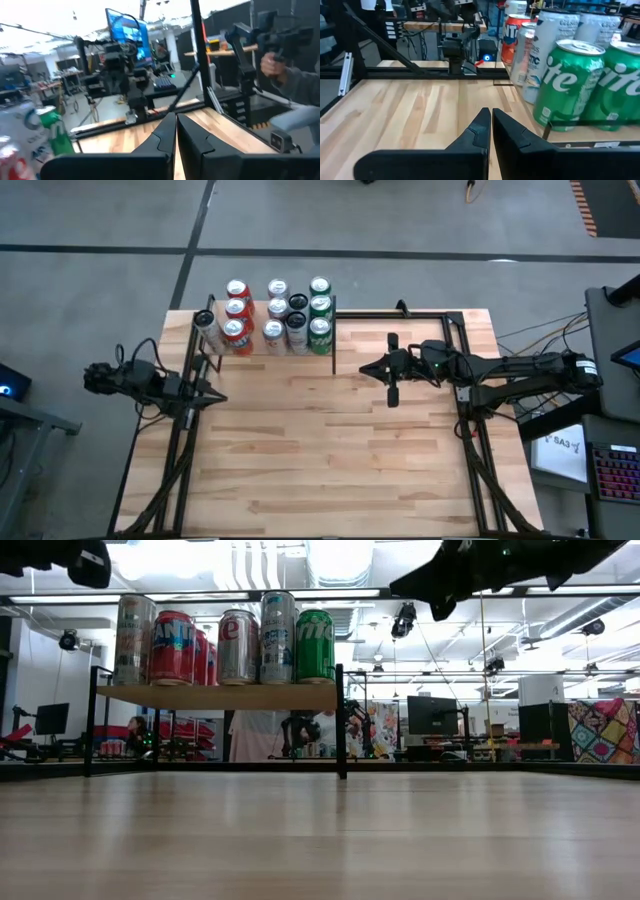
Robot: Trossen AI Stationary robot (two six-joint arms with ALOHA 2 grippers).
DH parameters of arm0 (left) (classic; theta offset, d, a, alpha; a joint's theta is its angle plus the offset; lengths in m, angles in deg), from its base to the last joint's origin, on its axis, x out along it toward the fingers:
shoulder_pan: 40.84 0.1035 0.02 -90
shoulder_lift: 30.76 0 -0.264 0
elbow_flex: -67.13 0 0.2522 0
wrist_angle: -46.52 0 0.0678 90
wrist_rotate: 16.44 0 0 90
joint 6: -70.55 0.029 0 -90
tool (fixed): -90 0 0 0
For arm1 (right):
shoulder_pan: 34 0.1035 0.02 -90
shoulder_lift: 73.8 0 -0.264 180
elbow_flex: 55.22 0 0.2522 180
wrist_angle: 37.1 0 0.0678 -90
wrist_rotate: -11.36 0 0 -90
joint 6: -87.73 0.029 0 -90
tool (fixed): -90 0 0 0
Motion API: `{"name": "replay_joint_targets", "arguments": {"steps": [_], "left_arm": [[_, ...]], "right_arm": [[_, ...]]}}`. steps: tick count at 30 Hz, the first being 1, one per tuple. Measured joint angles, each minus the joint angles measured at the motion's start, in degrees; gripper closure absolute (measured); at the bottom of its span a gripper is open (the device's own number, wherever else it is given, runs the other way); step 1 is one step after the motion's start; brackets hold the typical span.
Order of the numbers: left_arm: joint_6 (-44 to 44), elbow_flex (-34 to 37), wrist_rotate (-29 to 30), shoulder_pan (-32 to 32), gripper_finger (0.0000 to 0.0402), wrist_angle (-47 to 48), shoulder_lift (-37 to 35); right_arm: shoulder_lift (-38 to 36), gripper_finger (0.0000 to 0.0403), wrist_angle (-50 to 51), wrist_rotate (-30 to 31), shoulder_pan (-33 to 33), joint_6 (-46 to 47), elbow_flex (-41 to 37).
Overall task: Place canned beverage on shelf
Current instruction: Adjust the silver soda can on the shelf
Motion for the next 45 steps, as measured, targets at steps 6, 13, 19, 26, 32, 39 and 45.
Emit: {"name": "replay_joint_targets", "arguments": {"steps": [6, 13, 19, 26, 32, 39, 45], "left_arm": [[-1.9, 1.8, -0.6, 0.0, 0.0402, 0.3, 0.2], [-2.8, 6.1, -0.2, 0.1, 0.0402, -2.7, 0.0], [-4.3, 7.9, -0.7, 0.1, 0.0402, -3.0, 0.0], [-10.4, 11.7, -1.8, 0.1, 0.0402, -2.9, 0.0], [-12.5, 13.1, -1.8, 0.1, 0.0402, -2.7, 0.0], [-13.4, 15.2, 1.0, 0.1, 0.0402, -2.7, 0.0], [-13.4, 15.5, 2.6, 0.1, 0.0402, -3.4, 0.0]], "right_arm": [[-0.3, 0.0394, -0.6, -2.3, -1.6, 0.2, -1.3], [-0.8, 0.0394, -8.1, -6.8, -4.6, 0.1, -5.8], [-0.8, 0.0394, -13.1, -7.7, -7.3, 1.7, -10.0], [-0.8, 0.0394, -15.2, -9.2, -8.7, 2.6, -11.6], [-0.8, 0.0394, -16.0, -10.8, -9.8, 2.1, -11.6], [-0.8, 0.0394, -16.0, -13.0, -11.4, 1.8, -11.9], [-0.8, 0.0394, -16.1, -13.2, -11.6, 2.9, -12.0]]}}
